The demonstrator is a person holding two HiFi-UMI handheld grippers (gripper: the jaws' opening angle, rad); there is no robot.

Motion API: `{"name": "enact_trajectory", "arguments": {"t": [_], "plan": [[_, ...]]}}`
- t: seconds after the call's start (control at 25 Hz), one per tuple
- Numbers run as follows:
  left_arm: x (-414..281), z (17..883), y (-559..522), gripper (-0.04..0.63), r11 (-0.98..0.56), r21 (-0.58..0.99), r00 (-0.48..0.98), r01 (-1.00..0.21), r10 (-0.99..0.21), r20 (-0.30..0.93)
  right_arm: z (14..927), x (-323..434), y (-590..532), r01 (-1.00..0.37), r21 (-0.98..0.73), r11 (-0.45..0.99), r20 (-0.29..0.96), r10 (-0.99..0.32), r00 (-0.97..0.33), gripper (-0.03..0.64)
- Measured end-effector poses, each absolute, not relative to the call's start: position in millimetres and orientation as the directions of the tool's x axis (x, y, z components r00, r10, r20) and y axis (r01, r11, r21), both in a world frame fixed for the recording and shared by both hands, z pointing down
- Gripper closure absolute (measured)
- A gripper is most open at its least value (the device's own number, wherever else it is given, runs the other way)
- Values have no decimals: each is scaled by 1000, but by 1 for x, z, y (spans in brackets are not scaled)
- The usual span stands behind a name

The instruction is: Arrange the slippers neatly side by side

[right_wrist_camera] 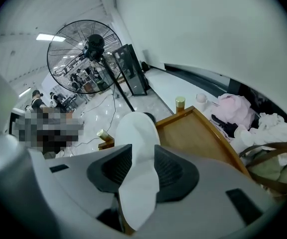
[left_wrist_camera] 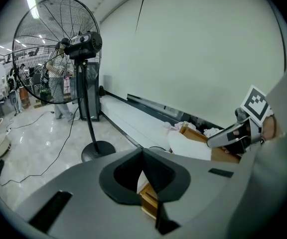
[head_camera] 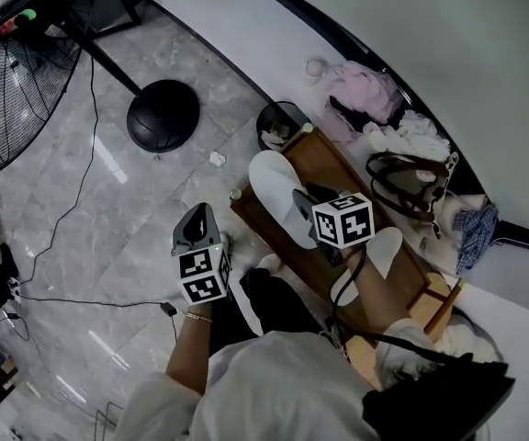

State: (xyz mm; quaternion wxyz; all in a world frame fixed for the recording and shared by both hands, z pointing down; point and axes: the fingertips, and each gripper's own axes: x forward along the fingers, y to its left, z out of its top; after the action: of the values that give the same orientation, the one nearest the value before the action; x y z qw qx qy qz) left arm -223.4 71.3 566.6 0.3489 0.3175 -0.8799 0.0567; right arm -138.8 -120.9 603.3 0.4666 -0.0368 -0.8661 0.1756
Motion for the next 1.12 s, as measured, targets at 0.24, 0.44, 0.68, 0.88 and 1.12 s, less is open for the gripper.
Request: {"name": "enact_trajectory", "arguments": {"t": [0.24,0.44,0.68,0.88,1.12], "plan": [[-223,575,70,588,799,120,-551,-589,-505,664,612,-138,-123,-72,-349,934,803,259,-537,459],[-220,581,65,588,800,126,-540,-587,-503,675,620,-138,-118,-52,-379,924,805,301,-511,457],[-221,583,59,588,789,123,-528,-602,-509,680,624,-139,-115,-72,-400,914,800,309,-515,459],[-224,584,57,588,775,117,-517,-621,-517,682,626,-136,-111,-95,-389,916,804,287,-520,493],[-227,580,54,588,765,111,-513,-634,-524,680,628,-133,-105,-133,-386,913,812,267,-519,542]]}}
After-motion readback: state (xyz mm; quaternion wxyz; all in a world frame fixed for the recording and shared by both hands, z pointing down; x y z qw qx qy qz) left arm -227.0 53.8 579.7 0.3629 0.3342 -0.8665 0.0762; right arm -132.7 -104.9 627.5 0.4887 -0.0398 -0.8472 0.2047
